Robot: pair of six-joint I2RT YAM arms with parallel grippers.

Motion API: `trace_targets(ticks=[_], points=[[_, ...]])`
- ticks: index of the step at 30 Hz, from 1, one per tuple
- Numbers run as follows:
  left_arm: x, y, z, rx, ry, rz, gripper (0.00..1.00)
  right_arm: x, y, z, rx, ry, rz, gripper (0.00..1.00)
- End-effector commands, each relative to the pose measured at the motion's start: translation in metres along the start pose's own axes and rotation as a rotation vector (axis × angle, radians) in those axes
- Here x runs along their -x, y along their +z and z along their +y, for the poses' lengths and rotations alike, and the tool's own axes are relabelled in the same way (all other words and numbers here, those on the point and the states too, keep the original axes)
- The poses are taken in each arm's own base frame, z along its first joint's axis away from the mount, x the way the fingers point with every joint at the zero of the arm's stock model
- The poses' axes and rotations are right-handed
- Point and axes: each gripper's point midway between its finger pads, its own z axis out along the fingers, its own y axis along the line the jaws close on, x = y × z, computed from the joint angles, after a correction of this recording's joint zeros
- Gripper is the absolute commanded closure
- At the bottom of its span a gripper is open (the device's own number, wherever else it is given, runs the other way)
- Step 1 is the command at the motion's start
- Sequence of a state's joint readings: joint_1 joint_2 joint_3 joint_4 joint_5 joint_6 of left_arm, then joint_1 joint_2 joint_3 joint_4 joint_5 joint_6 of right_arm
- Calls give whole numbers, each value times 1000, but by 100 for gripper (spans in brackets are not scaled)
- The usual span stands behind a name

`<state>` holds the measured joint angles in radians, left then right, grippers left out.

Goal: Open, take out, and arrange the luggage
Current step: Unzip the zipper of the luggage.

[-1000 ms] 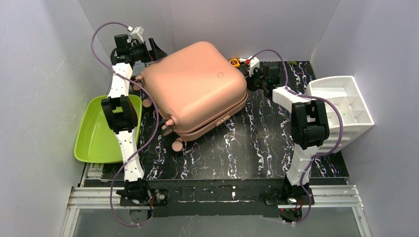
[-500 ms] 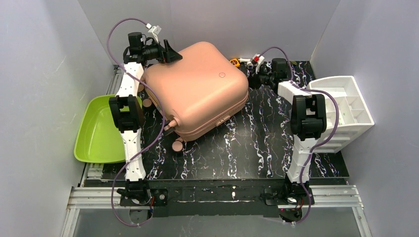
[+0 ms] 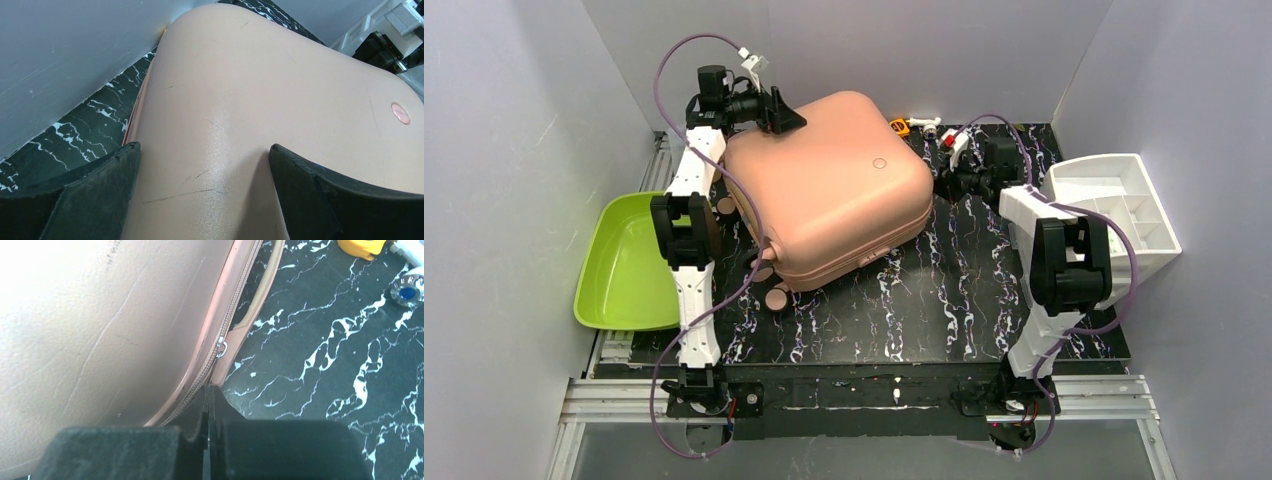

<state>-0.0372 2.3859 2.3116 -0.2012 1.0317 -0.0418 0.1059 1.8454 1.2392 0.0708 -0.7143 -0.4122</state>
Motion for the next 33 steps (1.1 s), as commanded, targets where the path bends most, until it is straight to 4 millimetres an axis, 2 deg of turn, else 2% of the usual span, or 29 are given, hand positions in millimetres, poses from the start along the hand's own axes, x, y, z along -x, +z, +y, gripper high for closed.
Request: trace_targets(ticks=[1, 10, 15, 20, 25, 27, 30, 33], points=[[-104, 56, -133, -423, -330, 298, 4, 10, -15, 31, 10, 4, -8, 99], [-136, 61, -182, -548, -306, 385, 5, 1, -55, 66, -40, -14, 1, 99], [-144, 57, -203, -590, -285, 410, 5, -6, -76, 79, -71, -21, 39, 99], [-160, 48, -227, -624, -268, 472, 5, -17, -87, 63, -200, -57, 78, 99], [-184, 37, -256, -669, -211, 577, 7, 1, -88, 40, -300, -97, 33, 99], [-186, 34, -260, -675, -215, 592, 8, 10, -87, 37, -293, -92, 33, 99], [-186, 32, -259, -661, -216, 602, 7, 9, -94, 46, -247, -101, 96, 87], [-180, 31, -253, -639, -214, 597, 2, 13, -112, 55, -228, -192, 132, 71]])
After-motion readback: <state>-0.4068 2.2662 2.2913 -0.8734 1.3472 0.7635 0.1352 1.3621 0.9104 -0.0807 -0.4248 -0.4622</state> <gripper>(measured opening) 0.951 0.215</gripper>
